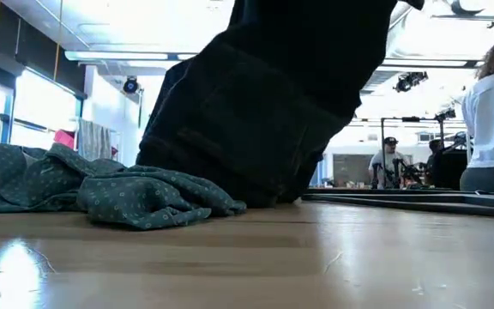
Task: Hang clothes
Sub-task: Remove the hanger from the blue pants
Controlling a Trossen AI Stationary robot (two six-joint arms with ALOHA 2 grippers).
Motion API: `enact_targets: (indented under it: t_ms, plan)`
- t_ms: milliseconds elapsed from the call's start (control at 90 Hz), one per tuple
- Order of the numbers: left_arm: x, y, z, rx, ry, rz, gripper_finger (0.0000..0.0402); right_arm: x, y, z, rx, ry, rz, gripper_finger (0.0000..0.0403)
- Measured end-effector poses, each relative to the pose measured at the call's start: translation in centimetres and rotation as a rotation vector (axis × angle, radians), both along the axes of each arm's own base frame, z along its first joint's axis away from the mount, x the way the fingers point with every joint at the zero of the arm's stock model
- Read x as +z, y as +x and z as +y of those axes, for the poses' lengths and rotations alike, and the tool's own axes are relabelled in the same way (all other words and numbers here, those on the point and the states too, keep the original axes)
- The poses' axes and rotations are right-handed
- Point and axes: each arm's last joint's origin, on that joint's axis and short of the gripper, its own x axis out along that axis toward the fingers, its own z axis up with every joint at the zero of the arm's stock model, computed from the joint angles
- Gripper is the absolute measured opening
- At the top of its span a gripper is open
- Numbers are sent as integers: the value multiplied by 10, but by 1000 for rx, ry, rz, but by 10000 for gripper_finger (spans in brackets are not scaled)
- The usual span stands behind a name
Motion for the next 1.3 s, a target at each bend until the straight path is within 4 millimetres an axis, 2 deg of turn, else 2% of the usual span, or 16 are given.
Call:
enact_targets:
  t_ms: [100,267,400,556,833,1122,1300]
  plan:
    - [-6,-1,3,78,-6,71,2,-1,3,2,8,-29,4,22]
    - [-13,-2,5,158,13,141,19,5,-2,4,-9,-50,-33,22]
    - [-13,-2,6,176,20,138,19,9,-9,5,-45,-76,-49,22]
    - [-13,-2,7,211,25,145,3,12,-9,7,-66,-116,-60,22]
    - [-11,0,8,231,7,114,1,4,-8,2,-209,-182,51,22]
    - [15,7,-1,125,-23,-155,0,-25,13,-9,-260,-169,273,22]
    - [50,-11,-7,91,-25,-322,0,-46,22,-22,-269,-140,449,22]
